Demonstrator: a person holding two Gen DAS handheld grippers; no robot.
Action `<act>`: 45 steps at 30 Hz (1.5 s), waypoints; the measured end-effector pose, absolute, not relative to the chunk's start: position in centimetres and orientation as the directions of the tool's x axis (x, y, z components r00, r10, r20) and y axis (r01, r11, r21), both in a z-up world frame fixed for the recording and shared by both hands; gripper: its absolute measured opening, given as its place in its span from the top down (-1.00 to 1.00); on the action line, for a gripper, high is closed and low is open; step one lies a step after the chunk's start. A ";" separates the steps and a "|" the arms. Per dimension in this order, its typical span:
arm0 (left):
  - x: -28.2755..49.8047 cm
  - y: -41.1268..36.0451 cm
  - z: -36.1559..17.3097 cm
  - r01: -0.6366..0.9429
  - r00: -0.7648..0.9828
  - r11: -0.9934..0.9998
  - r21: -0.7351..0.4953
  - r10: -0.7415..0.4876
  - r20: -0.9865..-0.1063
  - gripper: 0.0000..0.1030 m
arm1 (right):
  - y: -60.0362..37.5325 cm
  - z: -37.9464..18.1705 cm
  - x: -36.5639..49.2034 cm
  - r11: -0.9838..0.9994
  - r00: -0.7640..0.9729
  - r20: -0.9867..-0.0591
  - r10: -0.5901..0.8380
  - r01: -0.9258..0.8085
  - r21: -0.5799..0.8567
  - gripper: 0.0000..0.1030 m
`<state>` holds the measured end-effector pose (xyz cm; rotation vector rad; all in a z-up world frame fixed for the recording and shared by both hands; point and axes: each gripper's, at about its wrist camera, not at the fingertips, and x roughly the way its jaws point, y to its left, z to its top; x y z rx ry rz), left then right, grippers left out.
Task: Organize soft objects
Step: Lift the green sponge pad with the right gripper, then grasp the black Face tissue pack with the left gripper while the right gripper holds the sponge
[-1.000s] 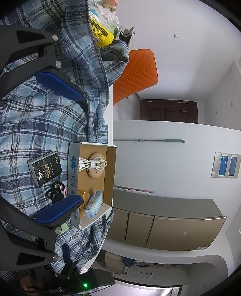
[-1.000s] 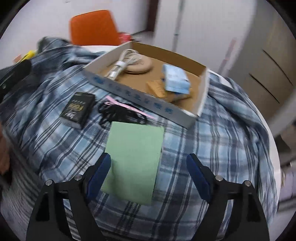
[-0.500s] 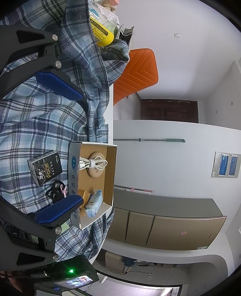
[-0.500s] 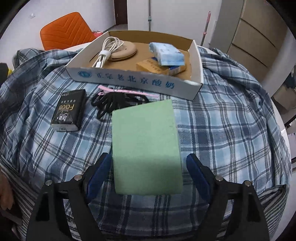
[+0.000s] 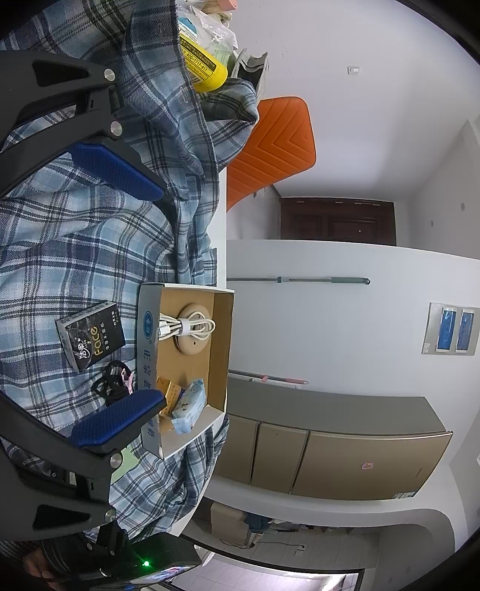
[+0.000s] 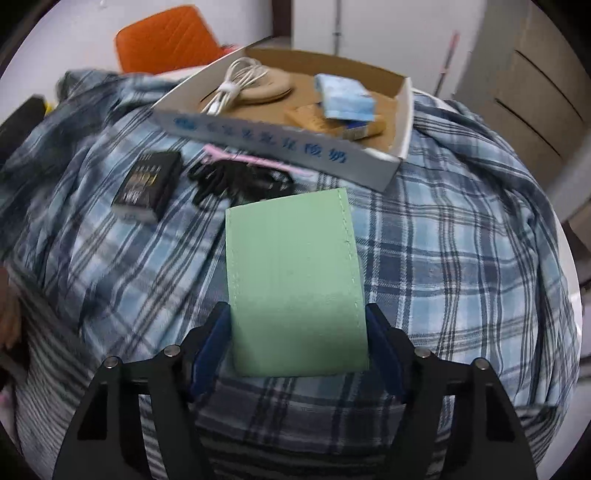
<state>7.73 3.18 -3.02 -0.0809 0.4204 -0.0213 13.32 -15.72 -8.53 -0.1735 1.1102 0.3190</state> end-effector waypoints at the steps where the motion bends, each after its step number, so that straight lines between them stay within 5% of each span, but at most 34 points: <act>1: 7.7 3.2 -3.0 0.004 0.913 0.997 -0.083 -0.038 -0.407 -1.00 | -15.7 -8.6 13.3 0.932 0.391 -0.904 0.173 -0.363 0.022 -0.46; 10: 7.7 3.2 -3.1 0.004 0.912 0.997 -0.083 -0.038 -0.407 -1.00 | -15.8 -8.1 12.8 0.931 0.442 -0.887 0.131 -0.363 -0.043 -0.61; 13: 7.8 3.2 -3.1 0.005 0.912 0.997 -0.083 -0.038 -0.408 -1.00 | -15.4 -8.2 13.1 0.931 0.441 -0.884 0.153 -0.364 -0.021 -0.34; 21: 7.8 3.2 -3.4 0.003 0.908 0.997 -0.077 -0.035 -0.417 -1.00 | -16.5 -7.3 13.6 0.947 0.481 -0.854 0.197 -0.318 0.040 -0.34; 29: 8.2 3.3 -3.5 -0.002 0.902 0.998 -0.066 -0.027 -0.431 -1.00 | -18.2 -4.3 14.8 0.951 0.651 -0.725 0.224 -0.310 0.014 -0.34; 35: 9.5 2.7 -3.9 -0.065 0.805 0.995 -0.077 0.007 -0.593 -0.97 | -19.5 -4.4 14.7 0.953 0.719 -0.643 0.262 -0.300 0.052 -0.34; 38: 11.0 1.9 -5.1 -0.050 0.731 0.994 -0.095 -0.029 -0.682 -0.78 | -19.7 -4.6 15.0 0.954 0.714 -0.648 0.265 -0.293 0.066 -0.34; 45: 14.3 -0.4 -7.1 -0.076 0.634 0.992 -0.104 -0.032 -0.773 -0.62 | -19.8 -4.7 14.7 0.951 0.717 -0.642 0.271 -0.304 0.061 -0.34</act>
